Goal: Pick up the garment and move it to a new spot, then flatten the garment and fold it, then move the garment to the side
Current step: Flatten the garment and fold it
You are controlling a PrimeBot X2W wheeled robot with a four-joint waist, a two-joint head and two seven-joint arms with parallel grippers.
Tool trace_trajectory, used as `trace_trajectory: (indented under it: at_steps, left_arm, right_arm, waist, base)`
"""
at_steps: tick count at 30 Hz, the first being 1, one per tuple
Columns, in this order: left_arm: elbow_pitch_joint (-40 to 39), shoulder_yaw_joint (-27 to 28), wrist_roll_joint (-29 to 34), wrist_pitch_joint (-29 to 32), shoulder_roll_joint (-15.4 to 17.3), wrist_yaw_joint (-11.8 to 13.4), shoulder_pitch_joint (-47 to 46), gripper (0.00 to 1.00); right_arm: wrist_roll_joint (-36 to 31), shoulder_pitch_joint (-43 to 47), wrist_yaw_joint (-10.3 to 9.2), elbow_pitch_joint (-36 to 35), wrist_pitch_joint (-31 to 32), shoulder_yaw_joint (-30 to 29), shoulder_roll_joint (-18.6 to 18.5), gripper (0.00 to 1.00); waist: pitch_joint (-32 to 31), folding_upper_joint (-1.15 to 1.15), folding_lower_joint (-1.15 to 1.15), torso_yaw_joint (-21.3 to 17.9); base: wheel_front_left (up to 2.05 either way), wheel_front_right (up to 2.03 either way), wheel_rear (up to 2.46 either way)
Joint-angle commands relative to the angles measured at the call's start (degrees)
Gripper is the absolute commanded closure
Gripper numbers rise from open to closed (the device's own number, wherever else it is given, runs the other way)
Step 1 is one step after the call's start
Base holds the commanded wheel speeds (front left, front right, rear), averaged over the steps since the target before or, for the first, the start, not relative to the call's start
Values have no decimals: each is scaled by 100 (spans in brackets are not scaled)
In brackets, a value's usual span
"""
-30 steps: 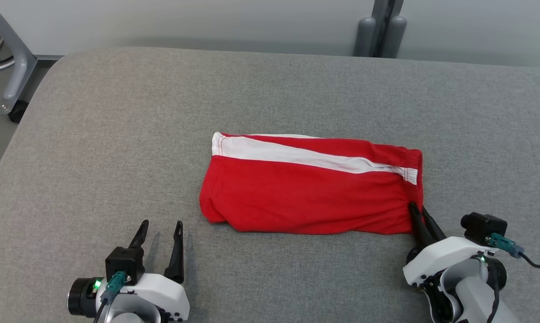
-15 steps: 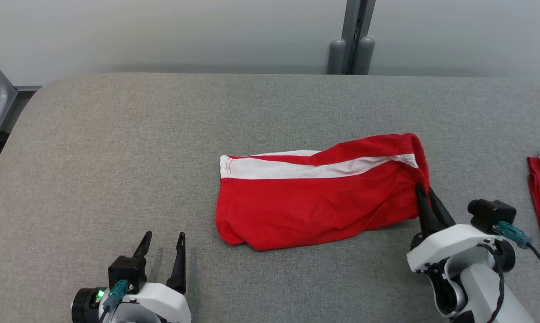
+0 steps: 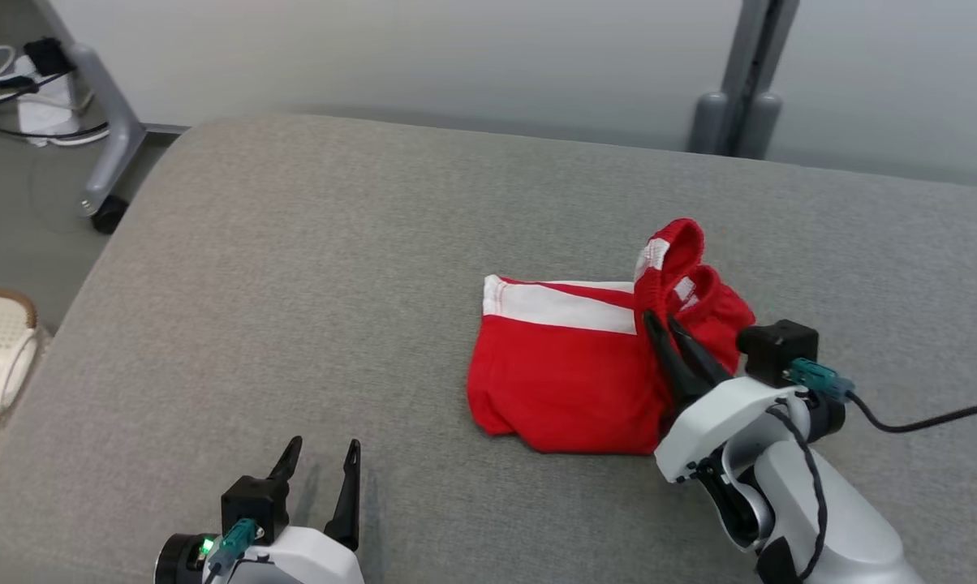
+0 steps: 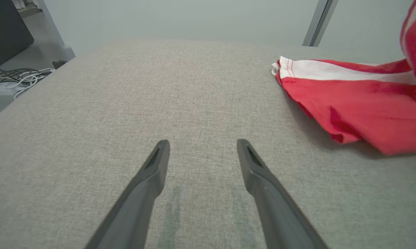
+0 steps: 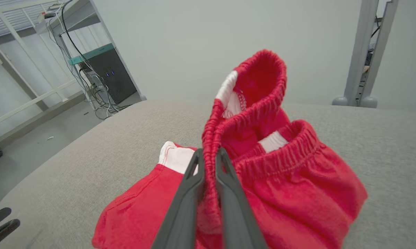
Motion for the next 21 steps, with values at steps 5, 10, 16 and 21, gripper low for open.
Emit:
trace_trajectory:
  at_steps: [5, 10, 16, 21]
  left_arm:
    - [3, -163, -171, -24, 22, 53, 120, 0]
    - [-12, -265, -262, -24, 21, 84, 138, 0]
    - [-59, -367, -316, -24, 20, 153, 122, 0]
    - [-146, -306, -234, -24, 23, 195, 48, 0]
  right_arm:
    - [55, -310, 0, 227, 173, 585, -11, 100]
    - [88, -468, 0, 497, 213, 868, -16, 100]
    - [426, -612, 0, 609, 94, 1275, -17, 0]
    - [521, -674, -1, 640, -99, 1281, -30, 0]
  waist:
    - [90, 0, 0, 833]
    - [152, 0, 0, 1179]
    - [207, 0, 0, 1328]
    - [193, 0, 0, 1011]
  base:
    - [0, 0, 0]
    - [0, 0, 0]
    - [0, 0, 0]
    - [0, 0, 0]
